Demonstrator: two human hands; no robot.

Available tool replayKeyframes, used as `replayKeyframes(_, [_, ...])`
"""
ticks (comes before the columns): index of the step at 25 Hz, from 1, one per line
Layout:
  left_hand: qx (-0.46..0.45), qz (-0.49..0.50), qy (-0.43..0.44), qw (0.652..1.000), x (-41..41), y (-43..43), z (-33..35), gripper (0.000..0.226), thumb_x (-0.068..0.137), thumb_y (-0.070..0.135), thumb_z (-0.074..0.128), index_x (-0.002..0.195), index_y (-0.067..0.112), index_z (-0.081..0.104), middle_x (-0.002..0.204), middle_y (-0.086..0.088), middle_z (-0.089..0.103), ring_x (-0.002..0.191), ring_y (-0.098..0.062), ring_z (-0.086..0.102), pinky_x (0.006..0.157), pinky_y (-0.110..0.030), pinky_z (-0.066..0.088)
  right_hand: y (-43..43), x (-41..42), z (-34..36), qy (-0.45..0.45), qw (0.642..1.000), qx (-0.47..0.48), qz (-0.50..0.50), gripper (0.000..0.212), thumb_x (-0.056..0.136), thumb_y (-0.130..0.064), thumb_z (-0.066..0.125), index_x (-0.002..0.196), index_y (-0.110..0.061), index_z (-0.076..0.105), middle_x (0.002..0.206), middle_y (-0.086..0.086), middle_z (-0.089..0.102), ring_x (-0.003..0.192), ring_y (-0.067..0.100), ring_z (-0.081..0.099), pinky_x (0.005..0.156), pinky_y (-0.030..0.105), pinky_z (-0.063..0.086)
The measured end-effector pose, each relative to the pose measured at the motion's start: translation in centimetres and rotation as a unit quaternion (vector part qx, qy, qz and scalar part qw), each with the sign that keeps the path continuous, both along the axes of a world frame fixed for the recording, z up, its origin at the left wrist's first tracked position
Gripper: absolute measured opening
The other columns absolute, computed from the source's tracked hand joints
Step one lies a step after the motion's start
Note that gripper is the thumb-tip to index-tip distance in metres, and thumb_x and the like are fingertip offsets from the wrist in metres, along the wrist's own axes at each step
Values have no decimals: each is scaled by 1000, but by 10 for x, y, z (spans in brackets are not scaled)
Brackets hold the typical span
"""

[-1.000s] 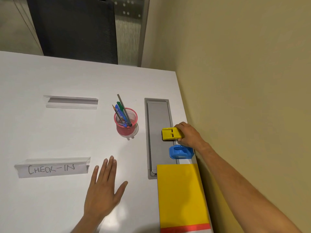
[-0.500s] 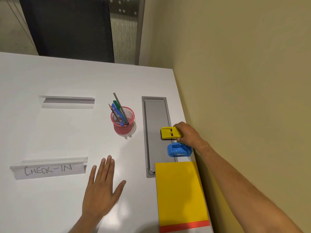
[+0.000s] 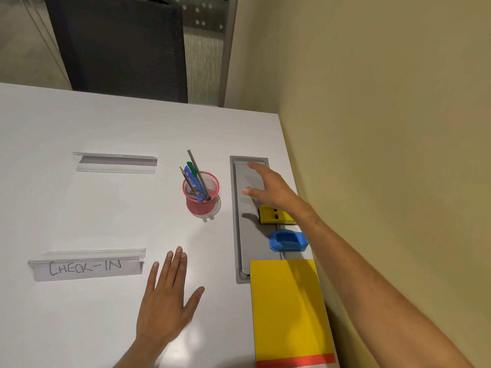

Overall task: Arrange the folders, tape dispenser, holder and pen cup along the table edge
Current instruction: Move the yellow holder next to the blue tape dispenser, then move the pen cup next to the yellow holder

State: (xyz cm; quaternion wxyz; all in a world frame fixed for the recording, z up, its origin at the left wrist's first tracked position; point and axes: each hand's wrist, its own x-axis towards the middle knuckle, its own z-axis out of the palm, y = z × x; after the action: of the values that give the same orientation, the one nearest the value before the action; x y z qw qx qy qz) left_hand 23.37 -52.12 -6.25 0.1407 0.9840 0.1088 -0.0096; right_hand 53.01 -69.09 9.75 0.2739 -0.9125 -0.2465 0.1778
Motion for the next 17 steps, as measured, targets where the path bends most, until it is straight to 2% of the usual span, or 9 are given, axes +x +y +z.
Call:
replayKeyframes(4, [-1, 0, 2, 1000, 1, 0, 0, 86, 93, 65, 35, 157, 14, 9, 168, 0, 4, 155, -18, 6, 126, -46, 11, 62, -23, 2, 17, 1000, 9, -4, 111, 62, -63, 80, 150, -23, 26, 158, 3, 31, 143, 23, 31, 114, 42, 33])
replayKeyframes(7, [-2, -2, 5, 1000, 1, 0, 0, 86, 93, 65, 34, 157, 14, 9, 168, 0, 4, 155, -19, 6, 125, -47, 12, 95, -40, -10, 11, 1000, -17, -14, 121, 55, -72, 78, 150, -18, 25, 156, 6, 34, 140, 26, 35, 112, 46, 38])
replayKeyframes(9, [-4, -1, 6, 1000, 0, 1, 0, 85, 93, 64, 34, 157, 14, 9, 168, 0, 4, 155, -19, 6, 125, -48, 14, 109, -49, -21, -21, 999, -38, -8, 117, 58, -69, 78, 147, -12, 28, 149, 9, 41, 134, 28, 42, 107, 44, 43])
replayKeyframes(13, [-11, 1, 5, 1000, 1, 0, 0, 85, 93, 64, 35, 158, 14, 9, 168, 0, 4, 155, -19, 6, 125, -47, 12, 121, -54, -35, -96, 995, -25, -32, 85, 65, -48, 82, 129, -8, 43, 124, 10, 54, 113, 26, 53, 89, 36, 52])
replayKeyframes(17, [-8, 0, 8, 1000, 1, 1, -1, 85, 93, 65, 33, 158, 15, 8, 168, 0, 3, 155, -18, 5, 125, -47, 12, 120, -46, -34, -108, 993, -7, -45, 79, 64, -41, 83, 125, -7, 46, 119, 10, 54, 110, 24, 53, 86, 37, 56])
